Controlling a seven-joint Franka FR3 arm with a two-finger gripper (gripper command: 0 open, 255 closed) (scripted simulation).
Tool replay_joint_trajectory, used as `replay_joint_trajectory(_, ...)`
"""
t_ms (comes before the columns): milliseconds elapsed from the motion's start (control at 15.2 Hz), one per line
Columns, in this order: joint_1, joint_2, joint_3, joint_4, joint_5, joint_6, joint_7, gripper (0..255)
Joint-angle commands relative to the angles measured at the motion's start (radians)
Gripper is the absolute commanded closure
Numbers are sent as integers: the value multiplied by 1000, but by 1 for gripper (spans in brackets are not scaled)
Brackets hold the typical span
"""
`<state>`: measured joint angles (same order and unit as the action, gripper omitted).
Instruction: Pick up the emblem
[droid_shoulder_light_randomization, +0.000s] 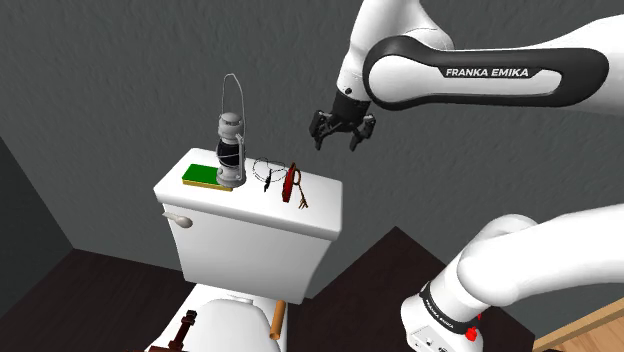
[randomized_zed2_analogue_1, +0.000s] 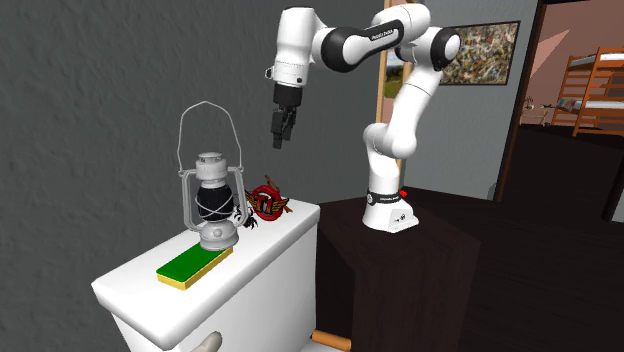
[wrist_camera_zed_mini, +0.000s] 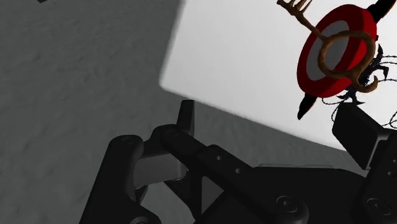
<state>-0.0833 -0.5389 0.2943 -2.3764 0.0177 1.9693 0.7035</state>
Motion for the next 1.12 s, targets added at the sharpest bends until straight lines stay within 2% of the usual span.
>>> replay_joint_trajectory(0, -16, 65, 45, 12, 4, 45, 102, 0)
replay_joint_trajectory(264, -57, 215, 126, 66, -20, 123, 297, 0)
replay_joint_trajectory(528, -91, 381, 190, 146, -82, 183, 500, 0)
replay_joint_trajectory(1056, -92, 431, 197, 87, -117, 284, 535, 0)
